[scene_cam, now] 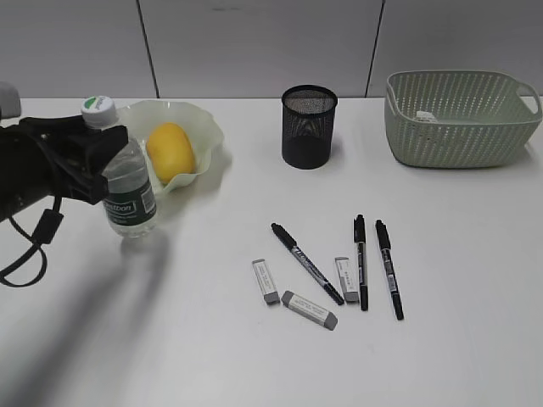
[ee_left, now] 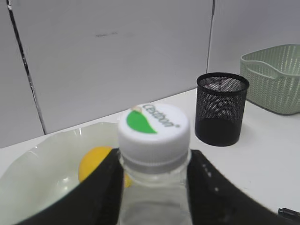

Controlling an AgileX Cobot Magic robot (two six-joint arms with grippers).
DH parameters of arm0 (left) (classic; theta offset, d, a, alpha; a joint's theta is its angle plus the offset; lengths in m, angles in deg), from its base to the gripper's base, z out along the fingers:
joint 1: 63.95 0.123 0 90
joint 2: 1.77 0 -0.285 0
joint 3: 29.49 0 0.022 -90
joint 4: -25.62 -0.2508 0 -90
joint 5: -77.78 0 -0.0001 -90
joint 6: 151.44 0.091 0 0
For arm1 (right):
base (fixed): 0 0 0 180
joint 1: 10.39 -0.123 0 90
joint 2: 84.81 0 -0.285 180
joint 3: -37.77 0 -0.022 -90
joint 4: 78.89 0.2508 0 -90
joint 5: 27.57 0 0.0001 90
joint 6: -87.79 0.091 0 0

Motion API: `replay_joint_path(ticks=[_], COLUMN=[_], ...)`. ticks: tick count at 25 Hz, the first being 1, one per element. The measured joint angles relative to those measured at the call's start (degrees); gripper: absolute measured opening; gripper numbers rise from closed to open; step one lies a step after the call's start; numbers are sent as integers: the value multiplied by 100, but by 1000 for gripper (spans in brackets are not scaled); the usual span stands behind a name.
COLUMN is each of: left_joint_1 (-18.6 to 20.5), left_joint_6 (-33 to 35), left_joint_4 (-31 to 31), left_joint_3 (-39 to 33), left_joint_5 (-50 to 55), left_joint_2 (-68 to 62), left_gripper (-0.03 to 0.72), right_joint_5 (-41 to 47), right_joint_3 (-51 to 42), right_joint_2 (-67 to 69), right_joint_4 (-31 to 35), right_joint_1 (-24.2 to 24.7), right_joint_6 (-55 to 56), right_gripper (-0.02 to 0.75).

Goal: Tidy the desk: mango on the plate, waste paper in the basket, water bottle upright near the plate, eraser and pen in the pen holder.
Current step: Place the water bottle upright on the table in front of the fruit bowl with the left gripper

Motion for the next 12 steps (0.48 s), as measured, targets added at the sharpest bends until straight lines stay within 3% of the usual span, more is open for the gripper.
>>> replay_joint_path(ticks=[12], left_joint_1=[0], left_joint_6=[119], left_joint_4=[102], left_joint_3=[-13], left_joint_5=[-680], left_joint_2=[-826], left_gripper=[310], right_joint_5=[0], right_joint_3=[0], right_joint_2=[0], right_joint_4=[0], right_joint_1=[0], right_joint_6=[0], right_gripper=[288])
